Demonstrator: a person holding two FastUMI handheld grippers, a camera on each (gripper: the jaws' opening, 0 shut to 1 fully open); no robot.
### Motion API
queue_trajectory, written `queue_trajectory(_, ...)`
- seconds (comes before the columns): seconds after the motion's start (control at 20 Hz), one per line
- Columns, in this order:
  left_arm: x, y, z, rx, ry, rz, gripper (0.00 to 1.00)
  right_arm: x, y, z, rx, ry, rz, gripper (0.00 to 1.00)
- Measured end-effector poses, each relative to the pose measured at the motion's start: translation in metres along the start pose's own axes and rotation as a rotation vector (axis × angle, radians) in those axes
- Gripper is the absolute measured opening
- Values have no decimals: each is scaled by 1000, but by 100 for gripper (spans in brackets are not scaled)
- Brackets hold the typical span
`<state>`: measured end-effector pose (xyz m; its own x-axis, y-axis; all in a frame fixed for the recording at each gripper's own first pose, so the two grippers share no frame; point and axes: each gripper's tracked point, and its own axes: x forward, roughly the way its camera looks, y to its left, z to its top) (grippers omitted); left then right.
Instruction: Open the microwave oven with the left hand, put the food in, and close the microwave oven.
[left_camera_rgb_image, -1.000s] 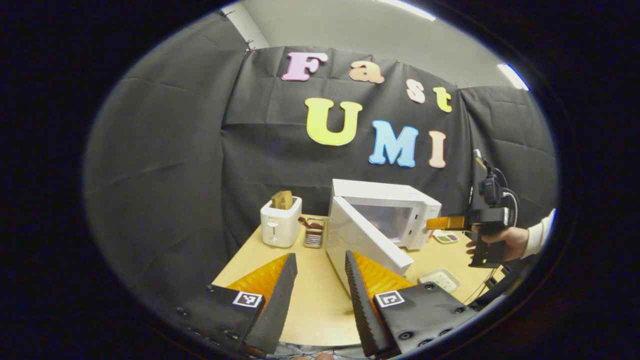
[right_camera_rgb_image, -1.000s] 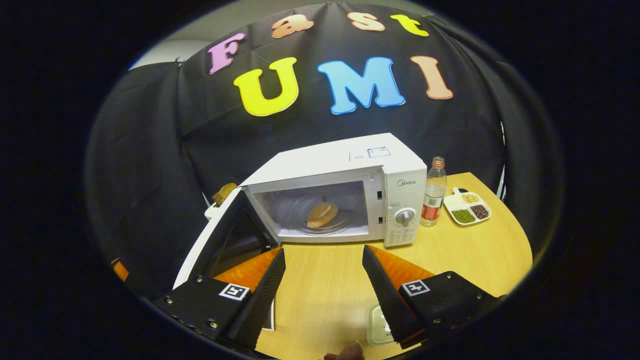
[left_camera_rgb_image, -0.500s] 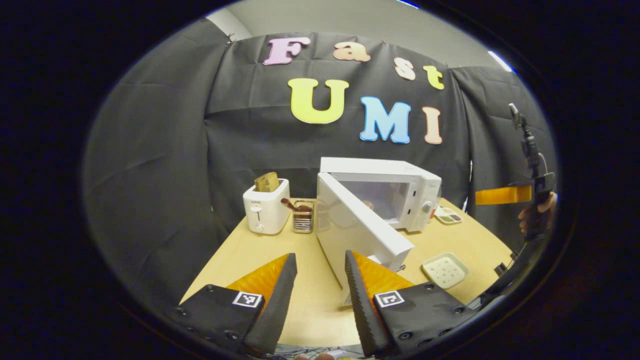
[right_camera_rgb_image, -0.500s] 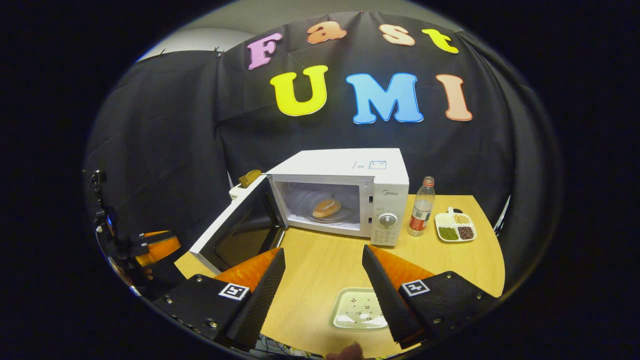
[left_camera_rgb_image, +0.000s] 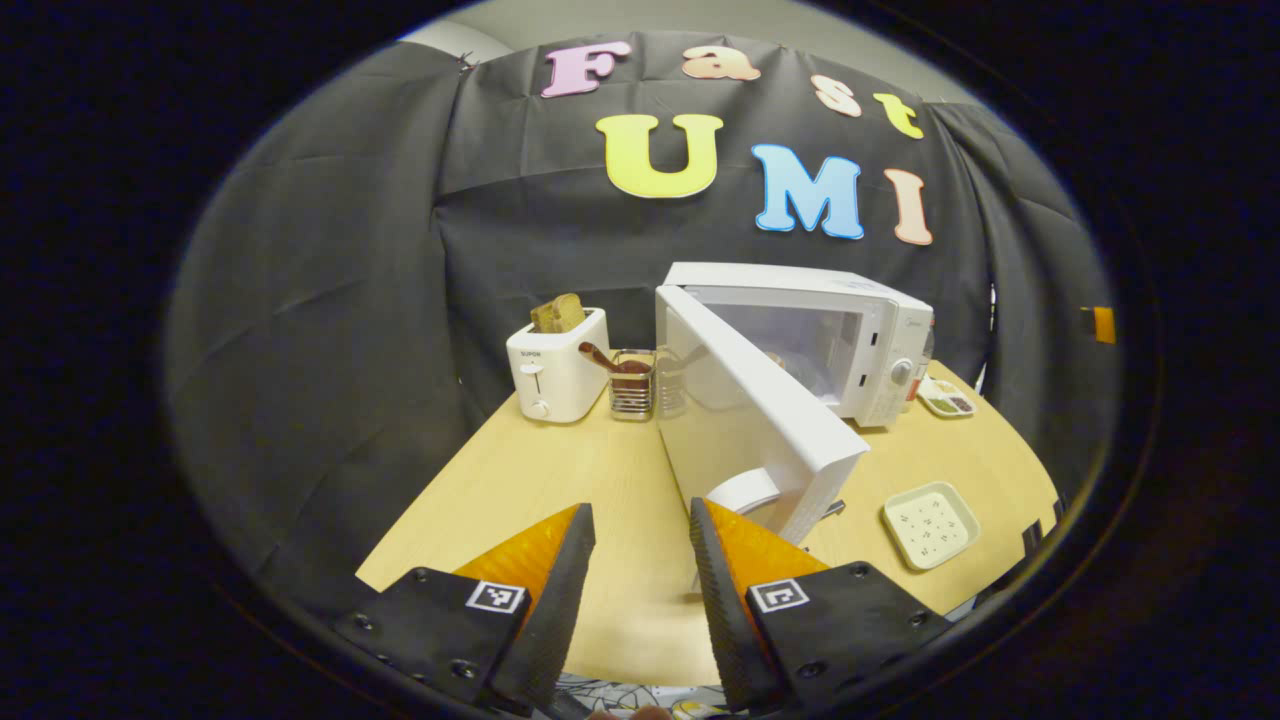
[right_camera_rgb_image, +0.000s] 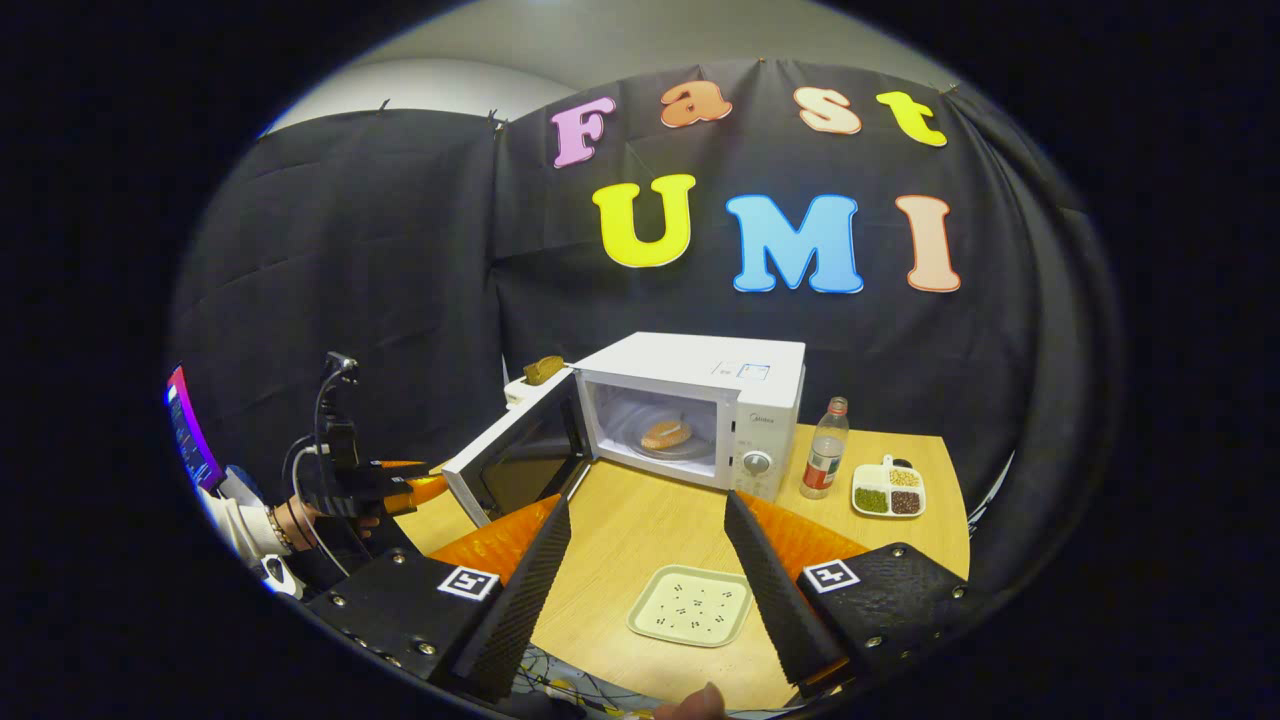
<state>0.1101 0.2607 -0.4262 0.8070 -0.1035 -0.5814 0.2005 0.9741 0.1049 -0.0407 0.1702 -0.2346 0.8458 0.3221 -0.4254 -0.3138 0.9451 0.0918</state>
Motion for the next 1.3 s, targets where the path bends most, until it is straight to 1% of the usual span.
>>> queue_trajectory(0.1, 6, -19, 5, -3, 9, -19, 67, -12, -7, 3, 0, -7, 1, 95)
queue_trajectory(0.2, 14, -41, 17, -1, 3, -44, 69, -20, -19, 8, 9, -23, -26, 95)
queue_trajectory(0.25, 19, -55, 22, 3, -2, -60, 69, -22, -22, 9, 33, -26, -34, 95)
queue_trajectory(0.35, 30, -83, 26, 19, -5, -102, 65, -24, -22, 12, 111, -32, -33, 95)
queue_trajectory(0.4, 37, -98, 27, 23, -4, -134, 66, -24, -27, 17, 145, -36, -39, 95)
queue_trajectory(0.45, 44, -112, 30, 26, -2, -165, 67, -23, -31, 24, 161, -42, -54, 95)
queue_trajectory(0.6, 70, -149, 37, 47, 3, -237, 68, -17, -46, 39, 150, -48, -112, 95)
queue_trajectory(0.7, 92, -168, 38, 53, 13, -283, 65, -8, -57, 47, 160, -51, -152, 95)
queue_trajectory(0.75, 103, -178, 40, 51, 17, -307, 68, -3, -62, 49, 179, -49, -171, 95)
queue_trajectory(0.9, 135, -198, 49, 41, 28, -352, 65, 9, -69, 59, 285, -70, -200, 95)
queue_trajectory(1.0, 151, -207, 53, 38, 39, -379, 68, 12, -79, 61, 338, -76, -229, 95)
queue_trajectory(1.05, 160, -213, 57, 35, 35, -393, 66, 13, -86, 62, 358, -79, -247, 95)
queue_trajectory(1.1, 168, -219, 61, 38, 34, -406, 77, 13, -93, 63, 376, -84, -266, 95)
queue_trajectory(1.15, 175, -225, 65, 43, 27, -419, 67, 14, -99, 65, 392, -92, -285, 95)
queue_trajectory(1.3, 196, -245, 75, 52, 23, -450, 66, 17, -115, 60, 435, -84, -325, 95)
